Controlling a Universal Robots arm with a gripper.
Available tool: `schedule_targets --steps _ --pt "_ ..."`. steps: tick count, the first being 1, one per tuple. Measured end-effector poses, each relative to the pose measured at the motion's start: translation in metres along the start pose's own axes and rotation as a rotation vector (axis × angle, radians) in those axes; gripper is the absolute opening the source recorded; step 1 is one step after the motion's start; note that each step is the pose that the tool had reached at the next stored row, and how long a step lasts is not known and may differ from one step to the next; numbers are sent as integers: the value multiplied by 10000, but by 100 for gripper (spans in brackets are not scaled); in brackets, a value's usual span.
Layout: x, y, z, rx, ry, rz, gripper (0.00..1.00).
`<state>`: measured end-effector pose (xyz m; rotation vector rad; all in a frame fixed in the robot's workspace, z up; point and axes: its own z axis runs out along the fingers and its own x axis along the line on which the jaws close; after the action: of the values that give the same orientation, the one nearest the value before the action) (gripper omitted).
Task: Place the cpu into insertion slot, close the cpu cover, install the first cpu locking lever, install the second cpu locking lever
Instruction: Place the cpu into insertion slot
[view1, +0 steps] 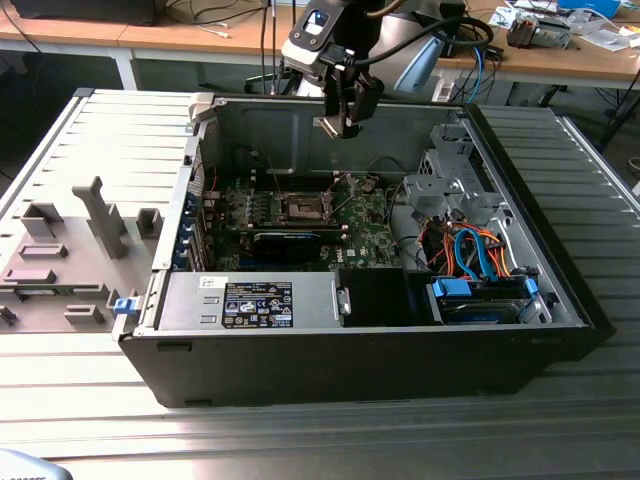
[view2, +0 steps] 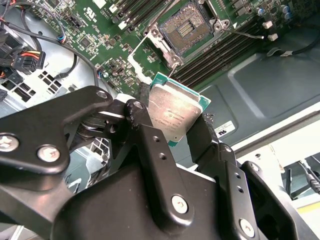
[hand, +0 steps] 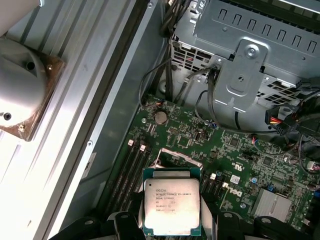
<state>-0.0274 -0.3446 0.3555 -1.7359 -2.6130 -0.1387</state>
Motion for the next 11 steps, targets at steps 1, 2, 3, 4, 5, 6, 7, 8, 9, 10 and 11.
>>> schedule_targets --steps 1,2,3,4,5,6,7,8,9,10,11 --pt "0 0 0 -1 0 11 55" --pt "0 0 0 -2 -1 22 55" --pt "0 0 0 -2 -2 29 55" --pt "0 0 0 -1 -3 36 55" --pt "0 0 0 -1 -4 44 55" --pt "0 0 0 -3 -3 49 55" --pt "0 0 0 -3 -4 56 55" --pt "0 0 0 -3 -4 63 55" --pt "0 0 0 -4 -5 75 55" --pt "0 0 0 -4 -7 86 55" --pt "0 0 0 -5 -7 92 55"
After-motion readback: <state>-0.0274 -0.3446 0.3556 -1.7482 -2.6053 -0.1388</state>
